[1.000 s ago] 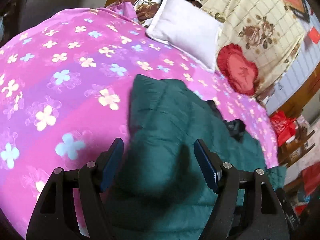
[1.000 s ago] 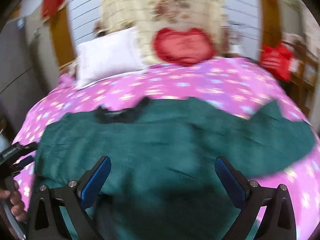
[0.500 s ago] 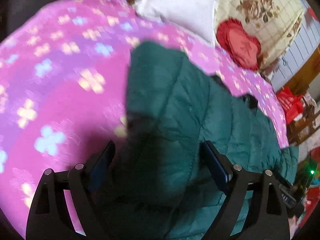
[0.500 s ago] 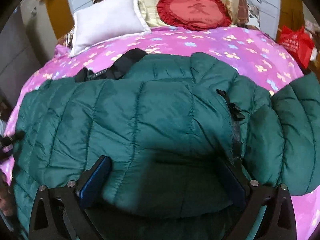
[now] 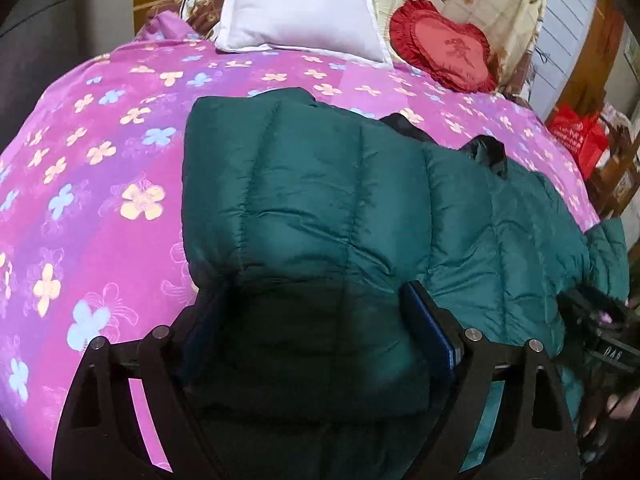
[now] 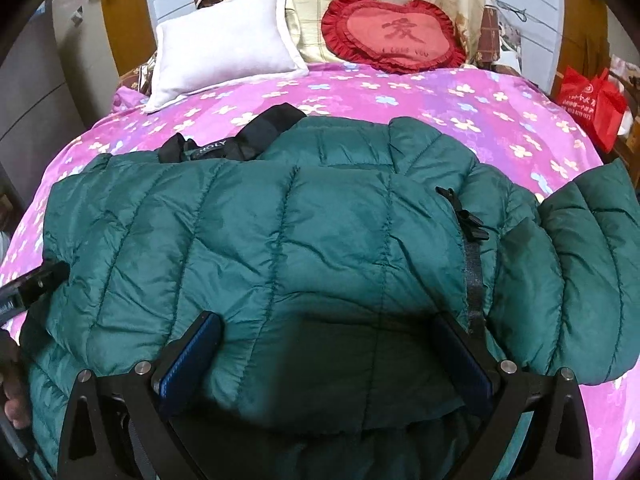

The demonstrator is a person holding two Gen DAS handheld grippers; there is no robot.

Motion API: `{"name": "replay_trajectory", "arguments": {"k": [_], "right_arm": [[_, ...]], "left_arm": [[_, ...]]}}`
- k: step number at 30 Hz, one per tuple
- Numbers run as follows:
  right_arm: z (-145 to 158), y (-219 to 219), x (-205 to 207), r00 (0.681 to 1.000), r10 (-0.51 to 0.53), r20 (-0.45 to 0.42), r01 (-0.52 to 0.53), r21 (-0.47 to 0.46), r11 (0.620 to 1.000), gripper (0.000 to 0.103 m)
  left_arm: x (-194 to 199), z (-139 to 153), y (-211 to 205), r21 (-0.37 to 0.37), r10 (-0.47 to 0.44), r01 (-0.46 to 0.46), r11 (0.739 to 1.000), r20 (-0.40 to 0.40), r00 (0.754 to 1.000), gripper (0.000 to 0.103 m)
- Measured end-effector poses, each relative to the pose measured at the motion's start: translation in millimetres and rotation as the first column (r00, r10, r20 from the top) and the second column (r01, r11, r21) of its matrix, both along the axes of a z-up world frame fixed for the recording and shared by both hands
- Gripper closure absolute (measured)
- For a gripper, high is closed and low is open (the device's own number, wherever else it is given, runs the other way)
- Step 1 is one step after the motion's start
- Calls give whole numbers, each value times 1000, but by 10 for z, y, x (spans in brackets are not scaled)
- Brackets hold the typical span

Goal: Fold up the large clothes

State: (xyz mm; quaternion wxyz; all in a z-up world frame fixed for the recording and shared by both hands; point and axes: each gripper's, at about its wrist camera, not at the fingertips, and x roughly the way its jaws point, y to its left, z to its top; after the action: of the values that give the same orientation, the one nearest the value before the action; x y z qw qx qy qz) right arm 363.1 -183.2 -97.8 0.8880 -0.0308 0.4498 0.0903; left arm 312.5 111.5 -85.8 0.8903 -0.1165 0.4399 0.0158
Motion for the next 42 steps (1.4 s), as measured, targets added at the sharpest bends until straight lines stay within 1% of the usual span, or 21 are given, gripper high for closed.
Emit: {"name": "replay_trajectory", "arguments": {"k": [6, 9, 12, 13, 15, 17, 19, 20, 21, 22, 24, 27, 30, 31, 33, 34, 35, 36, 38, 40, 42], "right_arm": [[14, -50, -12, 1000, 13, 7, -13, 38, 999, 0], [132, -70, -43, 1000, -12, 19, 11, 65, 998, 0], [471, -4, -187, 991, -21, 130, 6, 113, 994, 0], [539, 54, -216, 989, -5, 151, -12, 109, 994, 0], [595, 242, -252, 984, 60, 165, -74, 79, 994, 0], [491, 357, -216, 987, 95, 132, -101, 43, 994, 0], [170, 365, -62, 997, 72, 4, -72, -17, 997, 0], [20, 322, 5, 996, 65, -59, -66, -7, 998, 0], [-29, 264, 33, 995, 66, -71, -64, 38, 997, 0], [0, 195, 31, 997, 58, -52, -54, 82, 995, 0], [52, 163, 25, 998, 41, -53, -36, 87, 996, 0], [166, 136, -102, 1000, 26, 15, -27, 49, 998, 0], [311, 24, -330, 992, 60, 115, -61, 5, 998, 0], [305, -54, -445, 986, 63, 156, -58, -36, 998, 0], [208, -171, -527, 984, 57, 168, -45, -73, 996, 0], [109, -249, -506, 993, 41, 107, -37, -37, 999, 1], [95, -339, -497, 997, 33, 71, -36, 37, 999, 1], [134, -435, -554, 996, 5, 91, -13, 90, 996, 1], [171, -554, -639, 991, -72, 109, 57, 132, 990, 1], [123, -585, -636, 996, -73, 53, 62, 178, 982, 1], [147, -556, -639, 994, -84, 64, 73, 167, 983, 1]], "left_arm": [[-6, -35, 27, -27, 18, -18, 999, 5, 1000, 14], [-66, 60, 49, -54, 55, -54, 997, 14, 998, 14], [-134, 224, 35, -39, 90, -87, 995, 58, 994, 14], [-159, 270, 3, -14, 88, -88, 996, 83, 993, 14], [-166, 262, -17, -2, 85, -85, 996, 86, 993, 14], [-128, 176, -22, 0, 84, -84, 996, 36, 996, 14], [-77, 56, -23, 21, 86, -86, 996, -14, 996, 14], [-72, 38, -22, 21, 82, -81, 996, -16, 997, 13], [-71, 27, -27, 22, 80, -79, 997, -14, 997, 12], [-73, 27, -31, 28, 81, -81, 996, -14, 997, 12], [-82, 39, -42, 38, 86, -86, 996, -9, 996, 12], [-112, 76, -34, 29, 102, -102, 994, 9, 995, 12], [-129, 58, -39, 33, 101, -102, 994, 26, 995, 12], [-134, 34, -52, 39, 96, -98, 994, 38, 995, 12], [-122, 7, -76, 53, 88, -90, 995, 43, 995, 12], [-123, 7, -87, 54, 82, -84, 995, 46, 996, 12], [-130, 11, -91, 52, 77, -79, 995, 50, 996, 12], [-131, 14, -88, 48, 73, -76, 996, 52, 996, 11], [-142, 19, -55, 21, 65, -66, 998, 59, 996, 11], [-141, 19, -24, -2, 60, -60, 998, 62, 996, 11], [-143, 29, -8, -9, 60, -59, 998, 64, 996, 12]]}}
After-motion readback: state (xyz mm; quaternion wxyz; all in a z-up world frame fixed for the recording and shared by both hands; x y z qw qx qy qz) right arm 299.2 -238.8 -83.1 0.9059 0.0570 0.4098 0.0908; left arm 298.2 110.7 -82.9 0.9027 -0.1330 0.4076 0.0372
